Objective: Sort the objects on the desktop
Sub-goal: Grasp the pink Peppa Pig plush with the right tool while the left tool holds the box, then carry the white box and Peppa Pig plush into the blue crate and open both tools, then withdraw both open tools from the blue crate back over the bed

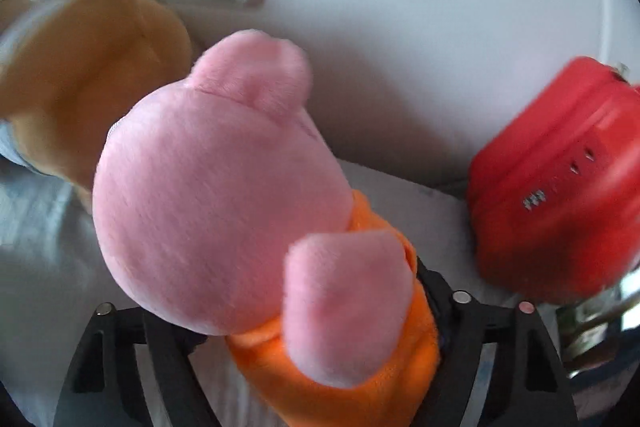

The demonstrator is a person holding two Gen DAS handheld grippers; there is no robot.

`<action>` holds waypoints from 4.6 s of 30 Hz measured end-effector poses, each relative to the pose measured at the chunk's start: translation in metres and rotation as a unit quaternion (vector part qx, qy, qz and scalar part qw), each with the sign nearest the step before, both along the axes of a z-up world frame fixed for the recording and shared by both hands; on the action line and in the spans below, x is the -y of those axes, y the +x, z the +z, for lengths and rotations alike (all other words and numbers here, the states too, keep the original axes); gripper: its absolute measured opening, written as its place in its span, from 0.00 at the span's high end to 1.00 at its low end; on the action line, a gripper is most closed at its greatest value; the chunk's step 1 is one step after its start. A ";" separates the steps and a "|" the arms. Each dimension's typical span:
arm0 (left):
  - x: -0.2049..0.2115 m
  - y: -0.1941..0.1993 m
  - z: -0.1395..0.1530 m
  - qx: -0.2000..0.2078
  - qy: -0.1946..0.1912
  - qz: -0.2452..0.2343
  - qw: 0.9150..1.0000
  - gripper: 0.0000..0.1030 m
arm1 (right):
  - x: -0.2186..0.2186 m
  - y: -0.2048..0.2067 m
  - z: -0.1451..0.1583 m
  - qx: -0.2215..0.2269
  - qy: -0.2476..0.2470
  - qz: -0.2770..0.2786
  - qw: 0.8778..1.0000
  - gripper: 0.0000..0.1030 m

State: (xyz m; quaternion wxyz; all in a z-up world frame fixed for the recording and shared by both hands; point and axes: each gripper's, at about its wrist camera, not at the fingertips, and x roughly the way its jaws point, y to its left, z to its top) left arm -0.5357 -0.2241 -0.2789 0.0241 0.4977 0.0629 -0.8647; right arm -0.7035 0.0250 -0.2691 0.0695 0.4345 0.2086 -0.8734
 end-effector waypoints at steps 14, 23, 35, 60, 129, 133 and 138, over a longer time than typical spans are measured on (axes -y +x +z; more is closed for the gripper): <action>0.001 0.053 0.062 -0.026 0.004 0.011 1.000 0.87 | -0.005 0.139 0.087 0.007 -0.132 0.012 0.991 0.35; -0.009 0.124 0.141 -0.075 -0.001 0.012 0.997 0.87 | 0.014 0.225 0.154 -0.010 -0.206 0.040 0.978 0.35; -0.026 0.234 0.229 -0.137 -0.001 -0.025 0.990 0.87 | 0.013 0.363 0.242 -0.045 -0.220 0.042 0.974 0.35; -0.286 0.277 0.393 -0.276 0.047 -0.149 0.949 0.87 | -0.253 0.508 0.454 -0.235 -0.183 -0.052 0.953 0.35; -0.258 0.533 0.288 -0.211 -0.035 -0.010 0.977 0.00 | -0.208 0.692 0.315 -0.171 -0.211 -0.027 0.962 0.00; -0.258 0.546 0.296 -0.225 -0.023 -0.026 0.974 0.00 | -0.204 0.715 0.322 -0.189 -0.199 -0.038 0.961 0.00; -0.252 0.560 0.301 -0.239 -0.027 -0.040 0.970 0.00 | -0.203 0.732 0.329 -0.212 -0.205 -0.067 0.953 0.00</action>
